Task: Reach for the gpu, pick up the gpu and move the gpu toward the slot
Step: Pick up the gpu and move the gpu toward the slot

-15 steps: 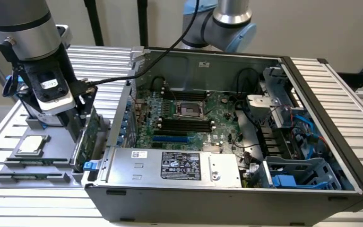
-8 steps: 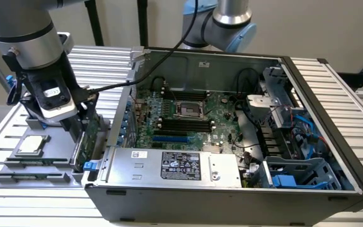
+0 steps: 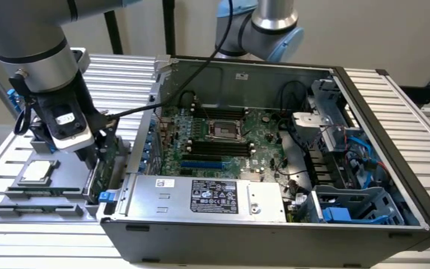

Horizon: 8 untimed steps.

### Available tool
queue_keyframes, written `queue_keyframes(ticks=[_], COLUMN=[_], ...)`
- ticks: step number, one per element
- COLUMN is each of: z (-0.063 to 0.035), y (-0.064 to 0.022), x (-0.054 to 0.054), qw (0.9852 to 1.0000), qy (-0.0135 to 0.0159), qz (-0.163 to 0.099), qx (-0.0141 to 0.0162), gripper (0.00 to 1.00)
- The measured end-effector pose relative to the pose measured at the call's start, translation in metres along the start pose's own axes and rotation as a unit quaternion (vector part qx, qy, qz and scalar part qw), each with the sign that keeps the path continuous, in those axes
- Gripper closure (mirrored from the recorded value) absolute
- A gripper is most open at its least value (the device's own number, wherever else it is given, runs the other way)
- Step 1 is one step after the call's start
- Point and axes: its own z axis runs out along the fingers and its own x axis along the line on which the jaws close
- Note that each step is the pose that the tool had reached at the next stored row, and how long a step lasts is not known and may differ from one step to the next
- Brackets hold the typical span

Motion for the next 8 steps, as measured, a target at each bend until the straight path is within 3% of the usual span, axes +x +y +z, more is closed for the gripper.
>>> queue_keyframes(ticks=[5, 8], z=[0.0093, 0.0144], y=[0.0004, 0.0024], x=[0.001, 0.001], qw=[1.0000, 1.0000], qy=[-0.0006, -0.0008], qz=[0.000, 0.000], qx=[0.0002, 0.0019], gripper=[0.58, 0.58])
